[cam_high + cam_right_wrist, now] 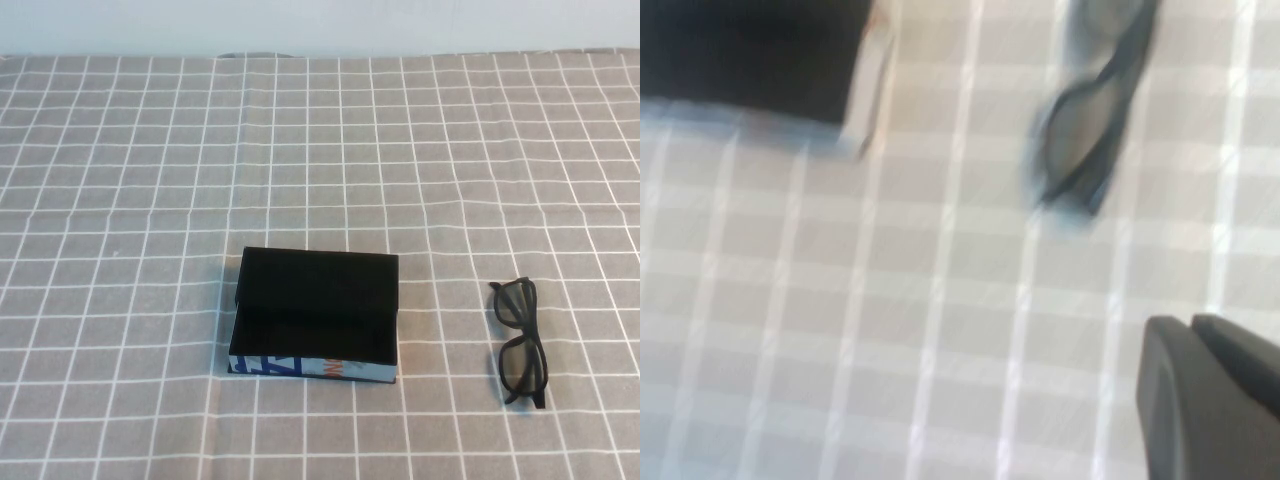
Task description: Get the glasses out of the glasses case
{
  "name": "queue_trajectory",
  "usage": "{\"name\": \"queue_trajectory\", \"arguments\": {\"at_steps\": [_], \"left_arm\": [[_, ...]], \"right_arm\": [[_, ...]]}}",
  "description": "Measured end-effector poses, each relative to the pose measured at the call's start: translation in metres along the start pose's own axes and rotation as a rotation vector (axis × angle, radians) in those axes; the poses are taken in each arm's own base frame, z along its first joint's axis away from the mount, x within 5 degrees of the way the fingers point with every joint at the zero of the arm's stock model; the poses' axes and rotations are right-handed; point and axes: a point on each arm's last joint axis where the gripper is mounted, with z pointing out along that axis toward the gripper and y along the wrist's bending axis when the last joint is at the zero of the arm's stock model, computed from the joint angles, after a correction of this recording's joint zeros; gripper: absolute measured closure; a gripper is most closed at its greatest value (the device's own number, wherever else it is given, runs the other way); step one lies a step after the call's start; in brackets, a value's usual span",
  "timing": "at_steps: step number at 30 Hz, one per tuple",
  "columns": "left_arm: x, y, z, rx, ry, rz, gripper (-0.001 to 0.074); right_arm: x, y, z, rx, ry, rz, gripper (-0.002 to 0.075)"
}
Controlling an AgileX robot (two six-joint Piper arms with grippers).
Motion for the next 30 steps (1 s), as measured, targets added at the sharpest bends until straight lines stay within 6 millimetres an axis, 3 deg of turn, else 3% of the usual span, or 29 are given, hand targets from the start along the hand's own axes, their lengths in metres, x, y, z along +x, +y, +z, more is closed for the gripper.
{"name": "queue_trajectory", "arguments": {"at_steps": [5, 10, 16, 23, 30], "left_arm": [[0.000, 0.000, 0.000, 0.000, 0.000, 0.000, 0.0739], [0.000, 0.000, 0.000, 0.000, 0.000, 0.000, 0.0739], [0.000, 0.000, 0.000, 0.000, 0.000, 0.000, 0.0739], [0.000, 0.000, 0.000, 0.000, 0.000, 0.000, 0.0739], [0.000, 0.000, 0.000, 0.000, 0.000, 0.000, 0.0739]], "right_arm": [[0.017, -0.034, 0.022, 0.090, -0.290, -0.028, 0.0742], [0.065, -0.070, 0.048, 0.158, -0.581, -0.020, 0.0742], [0.118, -0.087, 0.067, 0.169, -0.812, -0.004, 0.0742], [0.134, -0.086, 0.062, 0.126, -0.882, 0.057, 0.0742], [0.138, -0.087, 0.064, 0.117, -0.857, 0.063, 0.0742]]}}
